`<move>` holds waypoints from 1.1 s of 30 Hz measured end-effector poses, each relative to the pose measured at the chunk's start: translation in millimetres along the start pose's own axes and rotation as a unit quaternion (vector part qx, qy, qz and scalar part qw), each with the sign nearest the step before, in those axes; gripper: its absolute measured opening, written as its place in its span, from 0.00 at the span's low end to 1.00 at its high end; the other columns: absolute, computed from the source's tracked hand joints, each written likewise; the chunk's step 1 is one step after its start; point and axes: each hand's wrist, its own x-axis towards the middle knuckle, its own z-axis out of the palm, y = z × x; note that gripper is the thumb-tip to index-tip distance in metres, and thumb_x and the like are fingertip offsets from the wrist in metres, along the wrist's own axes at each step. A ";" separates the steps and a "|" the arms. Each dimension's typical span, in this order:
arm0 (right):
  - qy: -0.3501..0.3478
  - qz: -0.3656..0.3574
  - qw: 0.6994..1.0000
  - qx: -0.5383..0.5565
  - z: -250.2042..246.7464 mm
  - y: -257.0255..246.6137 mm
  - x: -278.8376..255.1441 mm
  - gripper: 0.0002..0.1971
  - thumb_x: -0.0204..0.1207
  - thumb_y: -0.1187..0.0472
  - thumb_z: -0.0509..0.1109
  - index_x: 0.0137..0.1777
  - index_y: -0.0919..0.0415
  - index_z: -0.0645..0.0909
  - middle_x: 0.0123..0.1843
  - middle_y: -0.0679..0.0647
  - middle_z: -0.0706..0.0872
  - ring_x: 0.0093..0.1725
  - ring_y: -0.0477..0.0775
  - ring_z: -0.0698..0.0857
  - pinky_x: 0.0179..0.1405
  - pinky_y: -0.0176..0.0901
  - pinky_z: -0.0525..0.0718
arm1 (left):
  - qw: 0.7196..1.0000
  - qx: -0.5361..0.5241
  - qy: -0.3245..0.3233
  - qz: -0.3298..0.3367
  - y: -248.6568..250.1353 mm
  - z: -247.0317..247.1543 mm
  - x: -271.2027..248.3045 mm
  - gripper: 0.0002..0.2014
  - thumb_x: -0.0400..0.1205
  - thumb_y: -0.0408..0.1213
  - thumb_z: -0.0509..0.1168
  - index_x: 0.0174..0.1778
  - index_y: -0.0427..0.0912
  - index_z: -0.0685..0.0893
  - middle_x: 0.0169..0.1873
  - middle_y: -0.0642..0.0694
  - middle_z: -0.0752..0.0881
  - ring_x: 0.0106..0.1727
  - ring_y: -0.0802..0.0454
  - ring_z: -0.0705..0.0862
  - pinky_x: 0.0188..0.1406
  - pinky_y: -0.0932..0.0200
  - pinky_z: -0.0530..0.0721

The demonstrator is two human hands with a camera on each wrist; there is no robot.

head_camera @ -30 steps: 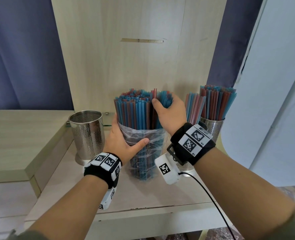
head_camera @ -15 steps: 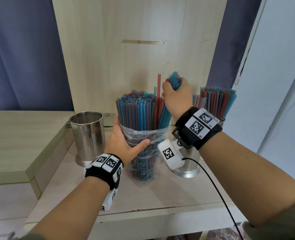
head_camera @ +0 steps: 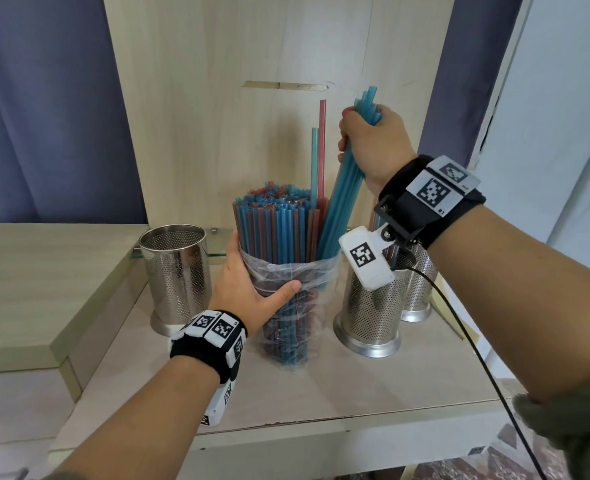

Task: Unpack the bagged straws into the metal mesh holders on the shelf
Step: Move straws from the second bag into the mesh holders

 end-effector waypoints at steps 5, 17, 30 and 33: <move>0.013 0.010 1.000 -0.020 -1.4 -3.9 9.7 0.06 0.79 0.66 0.62 0.40 0.60 0.73 0.33 0.54 0.76 0.27 0.48 0.77 0.30 0.42 0.81 | 1.000 -0.013 0.006 0.019 -3.9 1.4 2.6 0.64 0.63 0.65 0.78 0.86 0.45 0.47 0.81 0.47 0.67 0.80 0.49 0.67 0.72 0.63 0.63; -0.130 0.038 0.990 0.027 0.6 3.6 13.6 0.10 0.81 0.66 0.66 0.38 0.59 0.77 0.33 0.51 0.87 0.32 0.49 0.82 0.37 0.41 0.82 | 0.999 -0.008 0.011 0.045 -8.3 1.8 3.7 0.62 0.62 0.67 0.77 0.85 0.48 0.48 0.78 0.49 0.71 0.77 0.52 0.72 0.74 0.59 0.69; 0.019 0.014 1.000 -0.011 5.0 -9.3 29.4 0.05 0.79 0.66 0.64 0.47 0.58 0.70 0.35 0.53 0.78 0.28 0.48 0.79 0.31 0.43 0.83 | 0.998 -0.023 0.016 0.049 -12.0 3.3 5.9 0.61 0.62 0.65 0.77 0.84 0.50 0.50 0.77 0.50 0.72 0.76 0.53 0.73 0.74 0.57 0.72; 0.056 0.004 0.998 -0.016 -5.5 -27.0 49.9 0.04 0.79 0.65 0.63 0.47 0.59 0.70 0.35 0.53 0.78 0.27 0.48 0.78 0.33 0.43 0.83 | 0.998 -0.037 0.017 0.051 -13.0 4.3 6.4 0.59 0.62 0.64 0.77 0.84 0.49 0.52 0.75 0.51 0.74 0.73 0.53 0.75 0.73 0.56 0.74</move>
